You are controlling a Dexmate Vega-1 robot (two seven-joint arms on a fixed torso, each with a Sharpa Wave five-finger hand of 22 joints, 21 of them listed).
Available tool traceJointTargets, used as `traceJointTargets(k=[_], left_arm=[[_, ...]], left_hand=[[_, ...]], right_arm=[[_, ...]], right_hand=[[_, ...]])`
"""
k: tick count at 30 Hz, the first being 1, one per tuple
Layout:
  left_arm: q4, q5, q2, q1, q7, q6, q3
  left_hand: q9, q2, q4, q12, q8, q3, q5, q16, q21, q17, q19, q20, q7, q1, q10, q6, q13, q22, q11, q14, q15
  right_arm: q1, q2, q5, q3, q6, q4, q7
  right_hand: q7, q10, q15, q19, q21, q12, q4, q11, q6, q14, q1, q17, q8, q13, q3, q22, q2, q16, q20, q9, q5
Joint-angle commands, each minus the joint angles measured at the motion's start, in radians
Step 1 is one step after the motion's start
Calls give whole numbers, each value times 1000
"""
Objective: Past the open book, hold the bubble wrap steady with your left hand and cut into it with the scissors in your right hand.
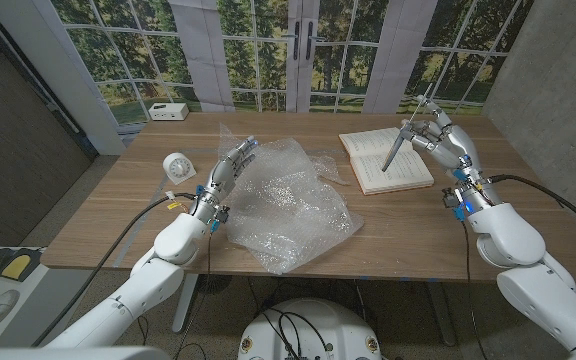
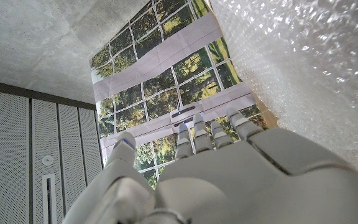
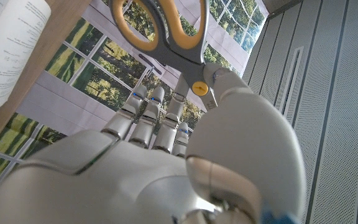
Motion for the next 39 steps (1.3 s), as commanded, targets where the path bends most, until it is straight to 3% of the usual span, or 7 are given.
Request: traceJointTargets(k=[1,8,11,18,21,28,39], left_arm=[[-20,-5,3,22,1,-25,-11],[-39,3,10,39,11,-27,-20],[-42,8,2,45,25,-35,-25],[-59,11,9,60,24,-38,-30],[-48,29,-18,70,52,-78,-36],[-21,36,-62,69,75,-122,-38],[-23,13,-56,45,41,-63,-12]], left_hand=[[3,7,-9,-6,1,1,3,1,7,1,4,-3,8,9,-5,7,3,4,16,-5,2],[4,6,-9,-10,2,0,3,-1,5,1,1,0,10,9,-11,12,4,4,23,-11,11],[4,7,-8,18,15,1,3,7,8,1,10,-3,15,8,82,67,5,4,-40,21,-39],[4,8,-10,7,13,3,2,8,8,0,12,3,21,10,70,85,5,4,-17,41,-10],[5,10,-8,28,21,4,2,16,8,1,14,5,21,9,141,125,6,4,-40,78,-18],[6,21,-15,49,48,19,1,29,17,0,56,4,31,27,224,241,9,3,-27,166,-22],[7,20,-19,33,41,24,-2,1,7,0,39,-23,47,35,207,264,10,4,-7,125,-48]], right_arm=[[38,-12,7,-59,50,26,0],[49,-22,9,-80,56,29,1],[58,-22,2,-91,61,36,-1],[73,-30,-11,-113,69,39,-2],[79,-26,-38,-121,78,38,-14],[78,-23,-80,-130,89,31,-37],[110,-4,-100,-178,111,62,-41]], right_hand=[[-2,119,-169,2,3,10,0,-115,-2,-7,-3,5,-3,72,0,3,8,-2,11,2,7],[-4,118,-169,0,3,10,-2,-115,-2,-9,-1,6,-2,72,1,3,11,-2,11,2,9],[-3,117,-167,0,3,10,-2,-115,0,-8,-2,6,-2,71,2,3,11,-3,12,2,10],[-4,121,-169,0,3,13,-4,-115,0,-9,0,7,-2,72,3,3,13,-3,11,2,12],[-4,121,-169,-1,3,13,-4,-115,2,-9,1,8,-1,72,2,3,12,-2,11,2,12],[-5,123,-169,-2,3,15,-6,-115,5,-8,2,9,0,73,3,3,14,-1,11,2,13],[-6,123,-167,-2,3,16,-9,-116,7,-7,4,9,0,72,6,3,12,-3,13,2,17]])
